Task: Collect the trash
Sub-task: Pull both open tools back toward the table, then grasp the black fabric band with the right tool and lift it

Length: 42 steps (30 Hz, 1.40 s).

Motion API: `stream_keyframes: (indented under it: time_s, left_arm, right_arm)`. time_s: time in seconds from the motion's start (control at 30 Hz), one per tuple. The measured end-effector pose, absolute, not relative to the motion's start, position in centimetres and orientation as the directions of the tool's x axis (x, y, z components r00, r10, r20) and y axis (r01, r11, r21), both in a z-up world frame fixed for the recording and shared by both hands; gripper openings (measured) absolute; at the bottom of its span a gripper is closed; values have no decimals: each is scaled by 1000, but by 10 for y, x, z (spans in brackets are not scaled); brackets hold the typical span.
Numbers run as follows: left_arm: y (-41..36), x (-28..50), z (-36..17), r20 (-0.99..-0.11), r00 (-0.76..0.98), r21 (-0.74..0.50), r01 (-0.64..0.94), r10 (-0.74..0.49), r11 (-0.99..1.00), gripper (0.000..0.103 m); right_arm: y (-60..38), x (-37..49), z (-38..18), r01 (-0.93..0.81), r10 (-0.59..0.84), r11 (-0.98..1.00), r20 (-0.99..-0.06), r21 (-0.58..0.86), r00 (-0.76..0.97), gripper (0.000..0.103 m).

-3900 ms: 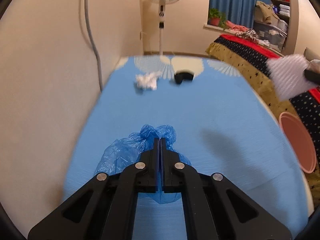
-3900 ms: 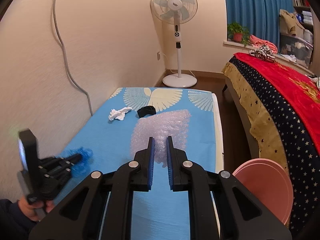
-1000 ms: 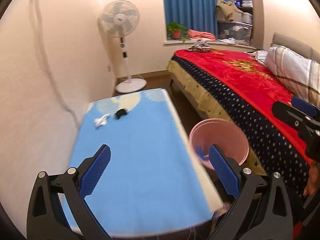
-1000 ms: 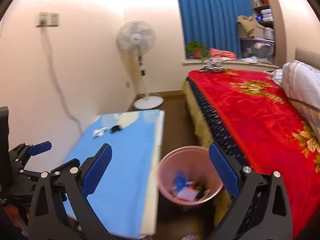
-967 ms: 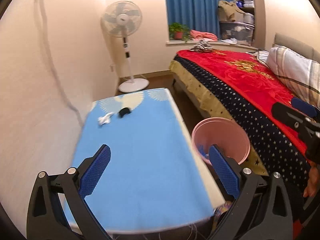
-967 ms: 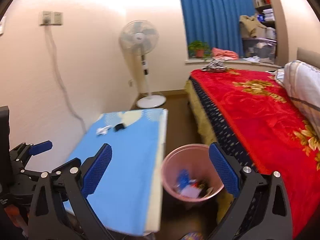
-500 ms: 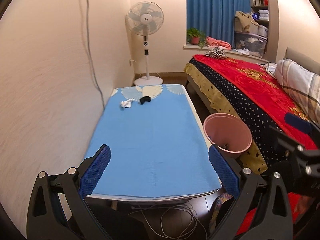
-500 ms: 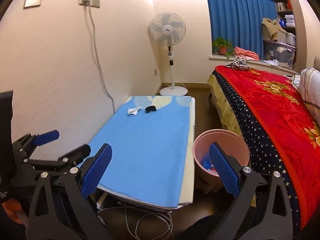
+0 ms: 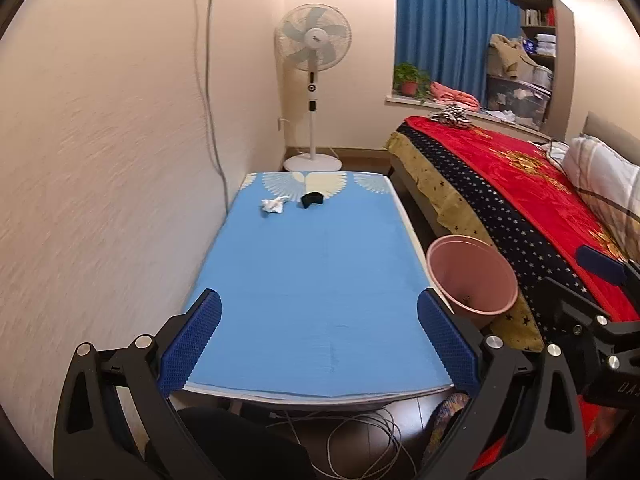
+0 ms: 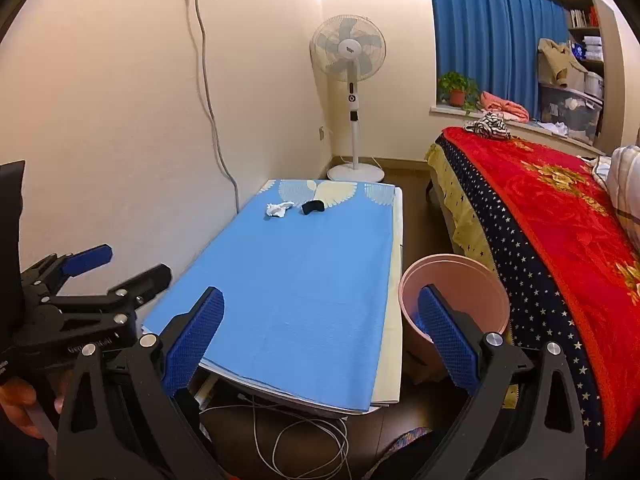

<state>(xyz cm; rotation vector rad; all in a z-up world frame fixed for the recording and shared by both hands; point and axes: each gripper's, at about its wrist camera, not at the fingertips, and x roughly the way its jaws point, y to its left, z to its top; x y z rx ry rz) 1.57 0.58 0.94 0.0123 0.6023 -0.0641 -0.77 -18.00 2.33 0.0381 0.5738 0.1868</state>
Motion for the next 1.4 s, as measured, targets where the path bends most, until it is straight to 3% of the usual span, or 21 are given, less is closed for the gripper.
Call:
stream_keyframes:
  time_s: [0.3,0.53,0.83,1.0,1.13,1.4]
  left_arm:
    - [39,64,10,-553,833,38,-9,29,999,95]
    - [63,131,-3,-564,821,69,-55,84,996,95]
    - [83,252,-44,-606,786,54,-115,124,992,95]
    - [83,318,-68,-617,772,68,-139,151,988,95]
    - [84,364,-88,-639,749,82,-163,178,983,95]
    - [91,414,-118,-652,726,98,-205,218,974,95]
  right_arm:
    - [-169,44,16,-138,149,989,-545,60,825,96]
    - [-157,130,-5,-138,144,989,-575,54,806,96]
    - [-135,294,-67,-155,145,987,-606,36,782,96]
    - [-110,387,-107,-213,196,976,-618,47,762,83]
    - [-90,453,-143,-218,203,974,-647,58,735,81]
    - [-54,514,-195,-229,232,968,-710,103,665,82]
